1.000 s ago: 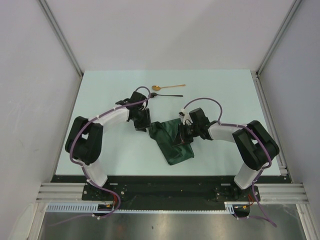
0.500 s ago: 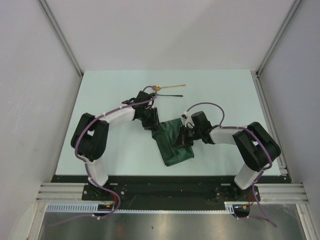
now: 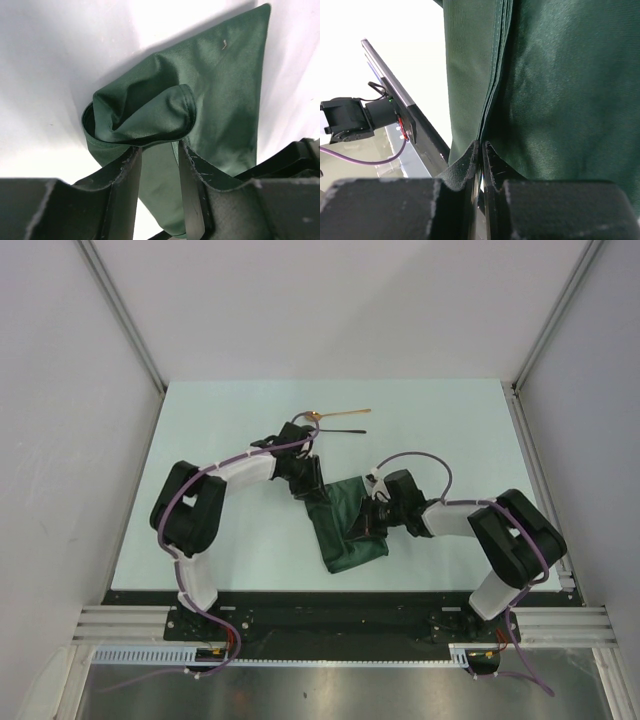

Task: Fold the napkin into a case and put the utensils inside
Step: Fold the lower triangle-folded napkin at the center of the board.

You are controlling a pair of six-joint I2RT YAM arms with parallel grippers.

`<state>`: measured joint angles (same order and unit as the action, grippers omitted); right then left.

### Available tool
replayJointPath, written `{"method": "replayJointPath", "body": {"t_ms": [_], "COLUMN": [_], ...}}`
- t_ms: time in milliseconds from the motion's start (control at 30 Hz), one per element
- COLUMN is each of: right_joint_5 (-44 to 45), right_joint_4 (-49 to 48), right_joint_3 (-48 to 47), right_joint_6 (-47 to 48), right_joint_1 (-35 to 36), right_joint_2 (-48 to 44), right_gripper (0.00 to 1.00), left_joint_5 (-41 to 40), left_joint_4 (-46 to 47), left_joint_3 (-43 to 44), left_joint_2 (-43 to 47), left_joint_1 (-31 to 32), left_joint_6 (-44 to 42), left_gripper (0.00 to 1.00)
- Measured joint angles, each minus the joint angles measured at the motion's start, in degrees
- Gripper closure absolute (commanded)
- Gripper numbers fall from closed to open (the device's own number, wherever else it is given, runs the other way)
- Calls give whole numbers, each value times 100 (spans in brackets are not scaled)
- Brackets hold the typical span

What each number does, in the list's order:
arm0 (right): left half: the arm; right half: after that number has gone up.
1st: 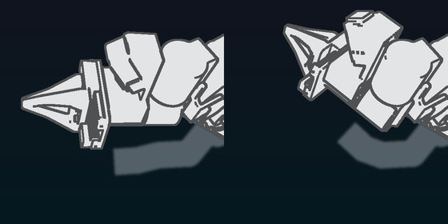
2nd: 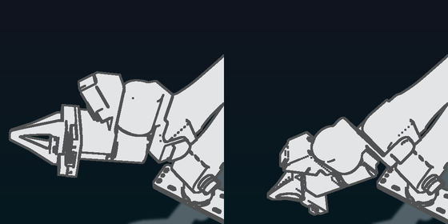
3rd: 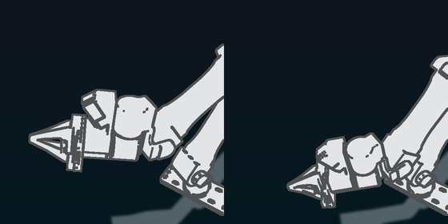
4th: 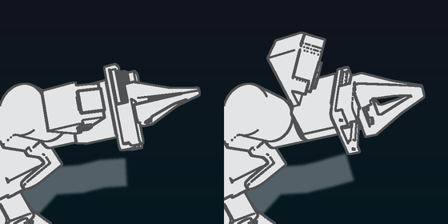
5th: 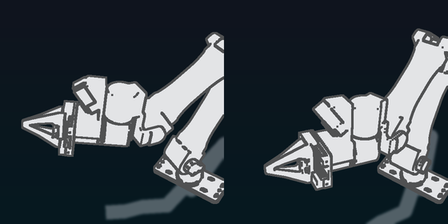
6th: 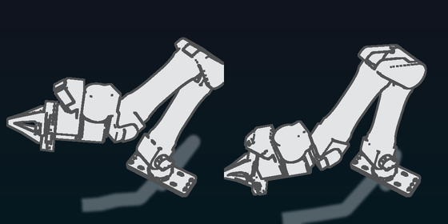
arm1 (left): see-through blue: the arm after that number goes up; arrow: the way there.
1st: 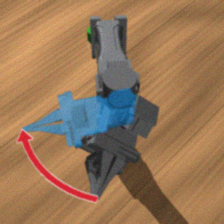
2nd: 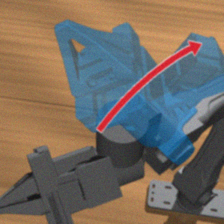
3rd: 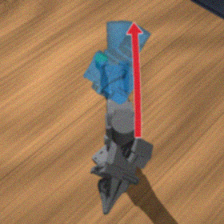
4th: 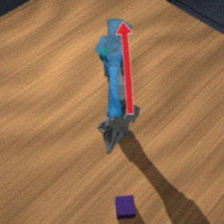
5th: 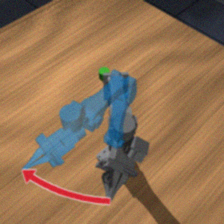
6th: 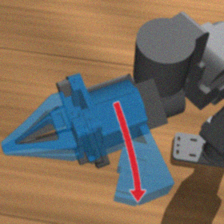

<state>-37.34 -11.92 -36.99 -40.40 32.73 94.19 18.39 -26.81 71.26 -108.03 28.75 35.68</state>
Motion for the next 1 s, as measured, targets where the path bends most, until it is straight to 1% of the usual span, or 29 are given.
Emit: {"method": "replayJointPath", "body": {"t_ms": [300,633,733,767,867,1000], "right_joint_5": [136,328,382,407,577,944], "right_joint_4": [2,9,85,136,457,1069], "right_joint_3": [114,527,553,553,516,323], "right_joint_6": [7,2,13,20,114,208], "right_joint_1": [160,330,332,332,332,354], "right_joint_2": [-105,-289,-396,-457,-710,-1143], "right_gripper": [89,88,80,73,61,51], "left_joint_5": [33,28,26,26,24,22], "left_joint_4": [188,267,297,297,313,319], "left_joint_3": [122,267,273,273,273,273], "left_joint_2": [-170,-435,-463,-463,-463,-463], "left_joint_1": [28,68,70,70,72,74], "left_joint_6": [133,295,334,337,337,337], "left_gripper": [62,65,65,65,65,66]}}
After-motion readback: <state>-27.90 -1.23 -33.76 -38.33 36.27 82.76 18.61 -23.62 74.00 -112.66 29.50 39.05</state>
